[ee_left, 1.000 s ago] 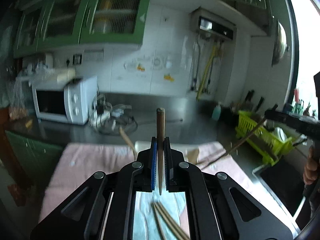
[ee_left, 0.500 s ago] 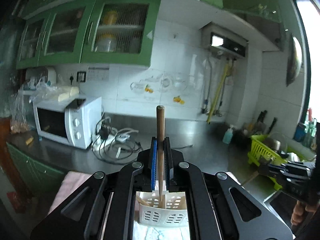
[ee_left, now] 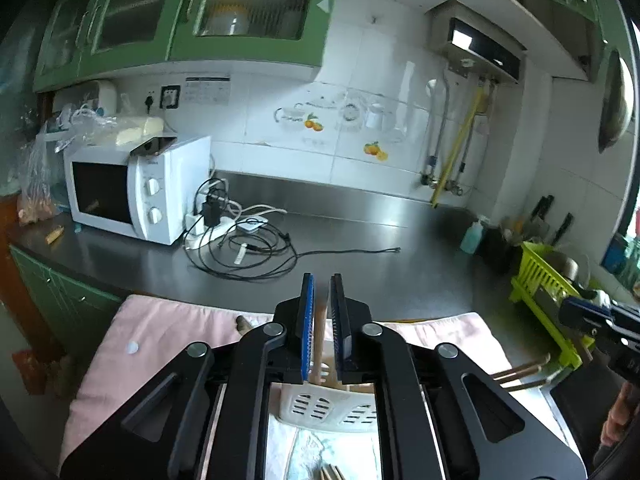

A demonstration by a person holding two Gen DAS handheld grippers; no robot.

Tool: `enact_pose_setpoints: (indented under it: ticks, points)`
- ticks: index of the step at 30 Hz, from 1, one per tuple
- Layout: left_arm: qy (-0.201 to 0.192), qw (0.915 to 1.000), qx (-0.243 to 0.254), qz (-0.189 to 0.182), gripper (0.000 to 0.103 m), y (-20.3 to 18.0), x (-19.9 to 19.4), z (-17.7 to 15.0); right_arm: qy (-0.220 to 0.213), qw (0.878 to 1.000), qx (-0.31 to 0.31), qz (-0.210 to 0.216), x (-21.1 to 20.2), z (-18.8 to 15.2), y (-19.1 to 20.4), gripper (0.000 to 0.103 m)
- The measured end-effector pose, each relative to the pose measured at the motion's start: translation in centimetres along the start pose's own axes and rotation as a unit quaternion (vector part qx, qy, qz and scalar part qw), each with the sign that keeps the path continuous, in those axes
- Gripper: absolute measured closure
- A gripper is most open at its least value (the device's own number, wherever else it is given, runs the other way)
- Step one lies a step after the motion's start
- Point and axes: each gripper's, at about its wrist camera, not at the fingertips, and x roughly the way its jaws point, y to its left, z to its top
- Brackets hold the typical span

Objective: Organize utensils
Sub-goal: 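Open the left gripper to drop its chopstick into the holder while the right opens too, then move both open grippers back to the remaining chopsticks on the towel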

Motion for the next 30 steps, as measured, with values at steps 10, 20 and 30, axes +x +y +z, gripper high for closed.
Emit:
enact_pose_setpoints:
  ticks: [10, 20, 30]
  points:
    - [-0.013, 0.9999, 0.010, -0.001, 0.057, -0.7, -6.0, -1.8, -0.028, 1.000, 0.005, 0.005, -5.4, -2.4, 0.8, 0.062]
    - [0.019, 0.9992, 0.025, 0.024, 0.018, 0.7, -12.5, -9.7, 0.020, 0.999, -0.006, 0.030, -8.2, -13.5, 4.9, 0.056]
    - [0.104, 0.9939, 0.000, 0.039, 0.013, 3.1, -14.4, -19.1, 0.118, 0.992, -0.021, 0.046, -6.4, -24.5, 8.2, 0.065]
